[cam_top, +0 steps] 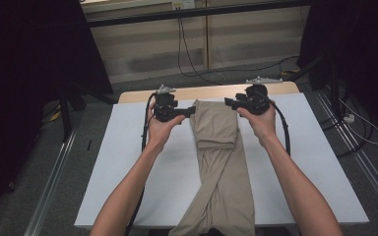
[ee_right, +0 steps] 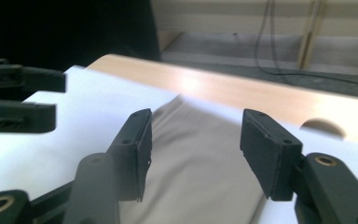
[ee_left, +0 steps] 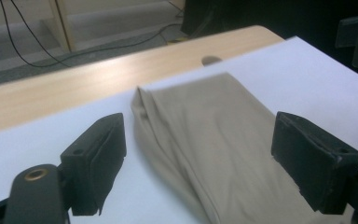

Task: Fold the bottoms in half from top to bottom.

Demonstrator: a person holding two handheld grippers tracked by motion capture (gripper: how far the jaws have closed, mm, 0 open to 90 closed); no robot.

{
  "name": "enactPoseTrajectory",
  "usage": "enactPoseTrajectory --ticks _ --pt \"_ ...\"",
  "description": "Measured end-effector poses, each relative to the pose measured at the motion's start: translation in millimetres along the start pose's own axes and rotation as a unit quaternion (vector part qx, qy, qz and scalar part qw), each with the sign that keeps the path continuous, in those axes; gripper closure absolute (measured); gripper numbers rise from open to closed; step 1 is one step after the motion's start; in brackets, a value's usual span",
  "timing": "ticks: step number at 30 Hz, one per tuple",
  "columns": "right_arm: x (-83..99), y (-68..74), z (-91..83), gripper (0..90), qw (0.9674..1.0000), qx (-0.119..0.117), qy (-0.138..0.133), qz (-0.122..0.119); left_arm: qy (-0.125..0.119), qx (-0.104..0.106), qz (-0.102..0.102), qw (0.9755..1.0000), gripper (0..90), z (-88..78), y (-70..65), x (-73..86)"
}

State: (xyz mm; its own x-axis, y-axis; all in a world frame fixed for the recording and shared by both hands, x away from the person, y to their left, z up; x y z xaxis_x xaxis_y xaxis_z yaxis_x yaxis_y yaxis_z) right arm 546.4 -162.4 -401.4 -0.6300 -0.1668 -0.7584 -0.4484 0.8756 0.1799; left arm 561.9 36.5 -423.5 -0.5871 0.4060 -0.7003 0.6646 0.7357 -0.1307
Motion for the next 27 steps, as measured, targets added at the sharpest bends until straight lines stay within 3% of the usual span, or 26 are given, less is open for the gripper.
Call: enactPoseTrajectory --ticks 4,6,8,11,14,15,17,19,22,23,24,26,27 --pt "36.6 25.5 -10.7 47.7 0.9991 -0.022 0.020 -0.030 0.009 0.005 0.008 0.9999 17.4 -8.4 -14.7 35.6" --pt "55.9 40.4 -18.7 51.3 0.9981 -0.037 0.027 -0.041 0.032 0.013 0.020 0.9992 17.4 -13.5 -26.8 59.6" --pt "79.4 54.3 -26.2 55.0 0.9961 -0.040 0.050 -0.060 0.048 0.025 0.032 0.9980 17.5 -19.9 -39.8 80.2" --pt "116.6 78.6 -41.7 64.5 0.9918 -0.071 0.068 -0.082 0.063 0.049 0.045 0.9958 24.1 -34.0 -63.9 113.5" --pt "158.8 101.8 -51.2 72.6 0.9864 -0.093 0.100 -0.091 0.082 0.085 0.069 0.9906 31.7 -48.4 -92.4 148.8" --pt "175.8 112.8 -54.5 75.4 0.9828 -0.101 0.117 -0.101 0.090 0.096 0.072 0.9887 35.9 -51.0 -99.7 157.1" --pt "194.9 129.6 -58.3 79.7 0.9777 -0.104 0.137 -0.120 0.104 0.117 0.095 0.9832 42.9 -57.2 -118.2 177.2" --pt "211.5 149.9 -64.0 81.1 0.9730 -0.119 0.149 -0.131 0.127 0.133 0.113 0.9764 43.8 -60.4 -134.1 197.1" --pt "230.0 170.1 -66.9 81.5 0.9672 -0.130 0.158 -0.150 0.150 0.134 0.127 0.9713 42.7 -59.9 -147.1 218.2" --pt "235.0 173.8 -64.8 81.2 0.9647 -0.131 0.165 -0.158 0.158 0.124 0.138 0.9699 42.8 -57.9 -148.4 221.3" --pt "239.0 175.6 -61.7 80.8 0.9630 -0.125 0.170 -0.168 0.165 0.102 0.148 0.9699 43.6 -55.2 -147.5 222.9" --pt "245.9 177.4 -55.1 78.3 0.9594 -0.119 0.182 -0.180 0.163 0.090 0.156 0.9700 45.6 -53.9 -147.5 223.7" --pt "249.3 177.8 -52.7 76.2 0.9581 -0.118 0.187 -0.182 0.162 0.073 0.163 0.9705 51.4 -54.3 -144.5 223.4"
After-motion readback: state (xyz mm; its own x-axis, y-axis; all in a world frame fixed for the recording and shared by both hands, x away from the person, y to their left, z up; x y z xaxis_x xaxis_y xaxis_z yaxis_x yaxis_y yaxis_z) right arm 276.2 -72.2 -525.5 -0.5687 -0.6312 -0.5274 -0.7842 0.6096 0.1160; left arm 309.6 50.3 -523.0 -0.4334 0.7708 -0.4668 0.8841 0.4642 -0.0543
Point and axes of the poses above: each handheld gripper's, and its own axes: z roughly forward along the jaws, x roughly out of its underside, y roughly to its left, the point moved 9 cm from there along z, roughly forward along the jaws, and after that the axes turned 15 degrees about y, right-handed, at the moved point
